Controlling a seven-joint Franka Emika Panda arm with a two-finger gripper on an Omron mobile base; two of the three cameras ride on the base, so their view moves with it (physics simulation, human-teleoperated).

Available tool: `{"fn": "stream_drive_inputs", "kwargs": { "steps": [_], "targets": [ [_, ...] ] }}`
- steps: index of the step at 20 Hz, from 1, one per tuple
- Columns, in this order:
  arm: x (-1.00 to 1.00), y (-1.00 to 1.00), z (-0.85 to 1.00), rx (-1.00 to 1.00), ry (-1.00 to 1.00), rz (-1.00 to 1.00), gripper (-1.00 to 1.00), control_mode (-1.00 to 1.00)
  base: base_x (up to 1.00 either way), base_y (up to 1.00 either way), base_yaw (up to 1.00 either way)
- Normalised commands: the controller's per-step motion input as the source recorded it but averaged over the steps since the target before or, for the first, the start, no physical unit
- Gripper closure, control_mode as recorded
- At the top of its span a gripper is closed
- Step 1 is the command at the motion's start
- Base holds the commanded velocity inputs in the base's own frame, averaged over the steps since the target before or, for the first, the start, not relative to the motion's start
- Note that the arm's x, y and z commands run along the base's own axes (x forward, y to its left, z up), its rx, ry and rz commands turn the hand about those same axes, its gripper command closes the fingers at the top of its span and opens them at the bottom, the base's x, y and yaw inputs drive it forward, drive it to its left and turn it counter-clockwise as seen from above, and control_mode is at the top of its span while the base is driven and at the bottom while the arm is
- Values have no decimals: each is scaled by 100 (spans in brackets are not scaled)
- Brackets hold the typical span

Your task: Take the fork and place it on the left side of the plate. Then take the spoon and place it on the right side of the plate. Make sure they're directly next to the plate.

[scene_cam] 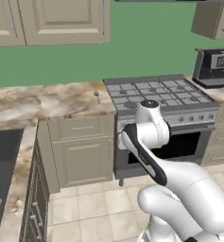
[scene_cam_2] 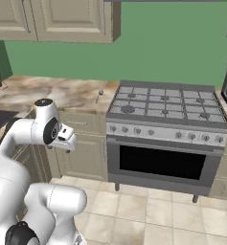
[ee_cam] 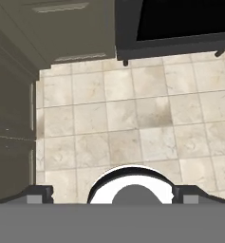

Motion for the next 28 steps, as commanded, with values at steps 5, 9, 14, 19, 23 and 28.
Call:
{"fn": "stream_drive_inputs", "kwargs": {
  "steps": [5, 9, 14, 19, 23, 28],
  "targets": [
    [0, 0, 0, 0, 0, 0, -100, 100, 77, 51, 0],
    [0, 0, 0, 0, 0, 0, -100, 100, 73, 35, 0],
    [0, 0, 0, 0, 0, 0, -100, 100, 75, 34, 0],
    [0, 0, 0, 0, 0, 0, -100, 100, 65, 30, 0],
    [0, 0, 0, 0, 0, 0, -100, 100, 55, 22, 0],
    [0, 0, 0, 0, 0, 0, -100, 100, 63, 18, 0]
  ]
}}
